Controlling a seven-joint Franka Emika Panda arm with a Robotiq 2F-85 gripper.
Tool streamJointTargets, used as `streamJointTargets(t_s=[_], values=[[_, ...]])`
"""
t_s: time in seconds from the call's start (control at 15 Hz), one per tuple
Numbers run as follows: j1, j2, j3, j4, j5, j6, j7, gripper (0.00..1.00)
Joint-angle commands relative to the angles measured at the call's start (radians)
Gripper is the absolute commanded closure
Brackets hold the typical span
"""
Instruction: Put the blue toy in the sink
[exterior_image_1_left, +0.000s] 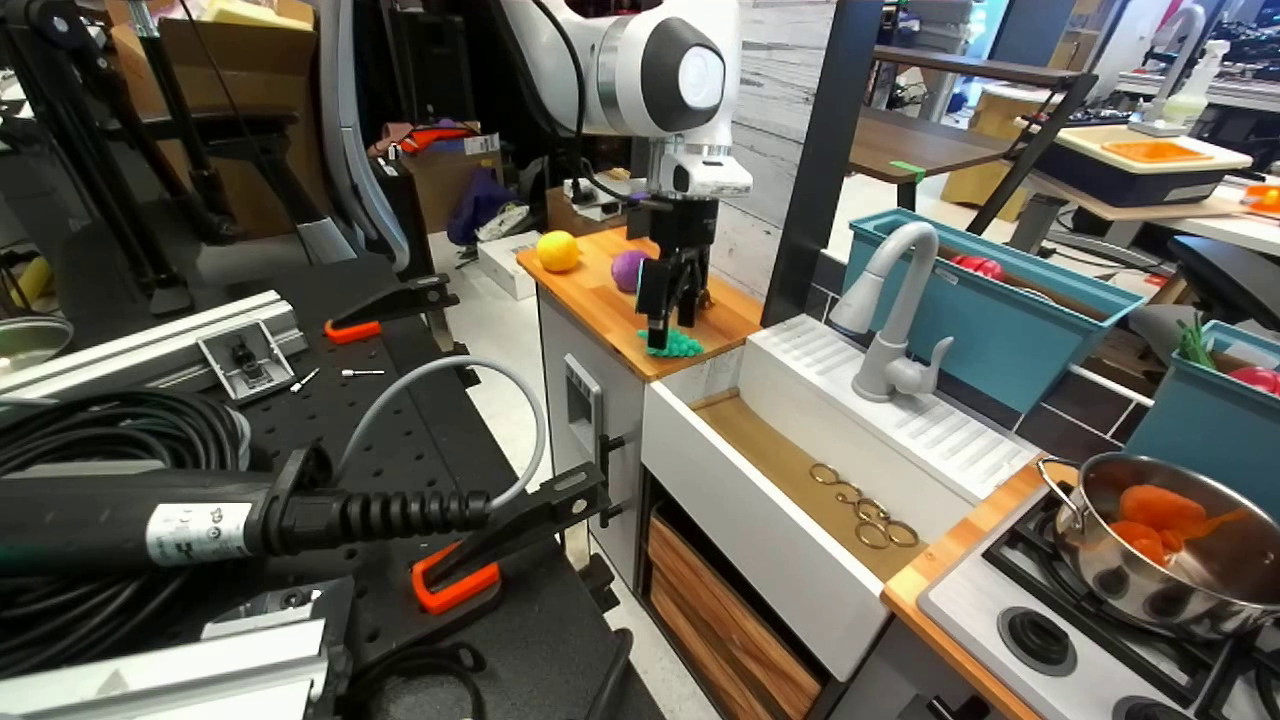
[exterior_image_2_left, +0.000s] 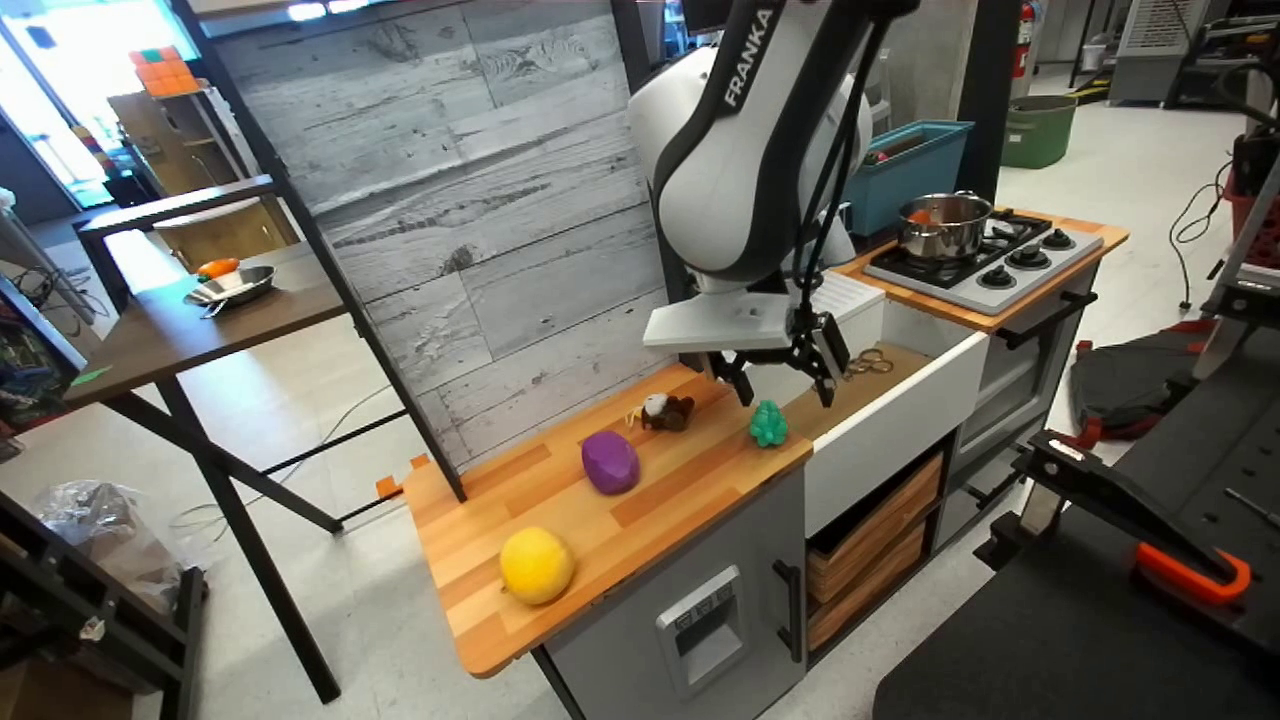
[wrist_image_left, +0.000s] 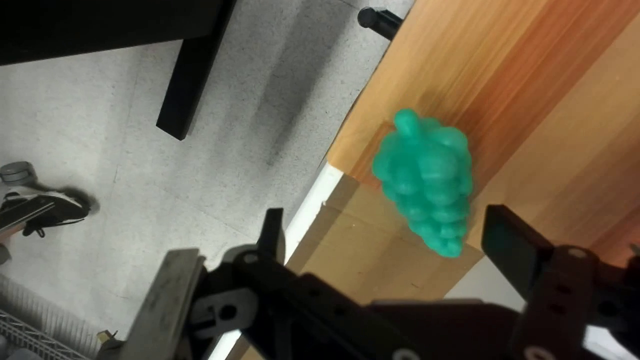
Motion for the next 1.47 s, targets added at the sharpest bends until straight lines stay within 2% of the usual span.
streamJointTargets(t_s=[0.0, 0.2, 0.27, 0.33, 0.8, 0.93, 1.4], values=[[0.018, 0.090, -0.010, 0.117, 0.023, -0.012, 0.041, 0.00], [0.017, 0.127, -0.011, 0.153, 0.020, -0.020, 0.048, 0.00], [0.010, 0.131, -0.007, 0.155, 0.024, -0.020, 0.043, 0.25], [0.001, 0.128, -0.001, 0.148, 0.031, -0.024, 0.036, 0.26], [-0.035, 0.087, 0.006, 0.083, 0.043, -0.012, 0.000, 0.81], [-0.047, 0.076, 0.005, 0.063, 0.045, -0.003, -0.013, 0.93], [-0.113, 0.058, -0.011, 0.016, 0.070, -0.004, -0.062, 0.92]])
